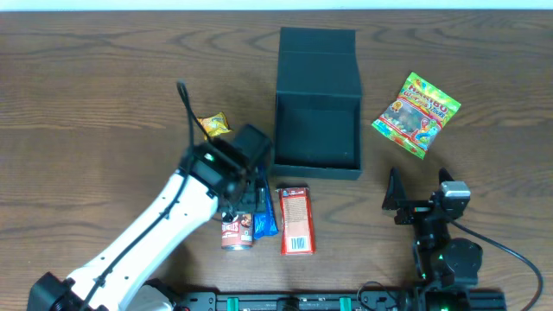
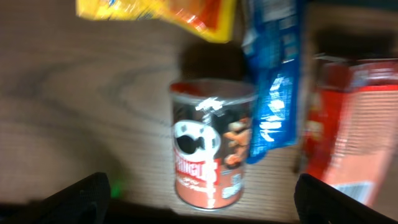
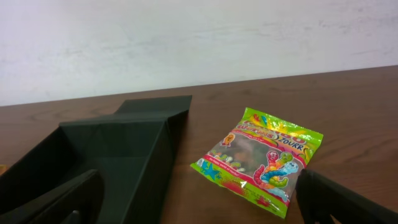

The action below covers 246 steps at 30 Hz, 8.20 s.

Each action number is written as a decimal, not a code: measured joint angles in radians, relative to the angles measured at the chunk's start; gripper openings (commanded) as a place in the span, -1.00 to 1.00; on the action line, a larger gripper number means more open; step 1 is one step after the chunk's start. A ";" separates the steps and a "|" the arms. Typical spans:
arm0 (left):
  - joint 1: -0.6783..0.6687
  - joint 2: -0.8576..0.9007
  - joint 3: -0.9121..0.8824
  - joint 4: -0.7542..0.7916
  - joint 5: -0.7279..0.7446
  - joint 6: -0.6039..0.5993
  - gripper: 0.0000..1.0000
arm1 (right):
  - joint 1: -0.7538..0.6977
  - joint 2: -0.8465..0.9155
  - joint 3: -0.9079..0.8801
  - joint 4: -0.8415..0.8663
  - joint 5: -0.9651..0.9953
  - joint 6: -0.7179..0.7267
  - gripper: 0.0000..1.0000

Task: Pack container
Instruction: 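Grasp the Pringles can from the top with the left gripper, then carry the Pringles can into the black box with the left gripper, then release the can in the box and withdraw the left gripper, then grasp the blue snack bar with the left gripper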

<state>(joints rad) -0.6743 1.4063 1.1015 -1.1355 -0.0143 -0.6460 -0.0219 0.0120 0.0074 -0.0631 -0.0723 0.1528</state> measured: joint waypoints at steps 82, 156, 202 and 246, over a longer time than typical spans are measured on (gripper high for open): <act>-0.086 0.533 0.497 0.549 -0.118 0.139 0.16 | 0.000 0.000 0.000 0.000 0.000 0.000 0.99; -0.070 0.616 0.571 0.563 -0.055 0.147 -0.88 | 0.000 0.000 0.000 0.000 0.000 0.000 0.99; -0.148 0.101 -0.002 0.270 -0.201 -0.238 -0.44 | 0.000 0.000 0.000 0.000 0.000 0.000 0.98; -0.113 0.333 -0.174 0.620 -0.076 -0.276 -0.31 | 0.000 0.000 0.000 0.000 0.000 0.000 0.99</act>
<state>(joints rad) -0.7872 1.7393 0.9279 -0.5156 -0.0906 -0.9222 -0.0219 0.0120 0.0074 -0.0631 -0.0727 0.1528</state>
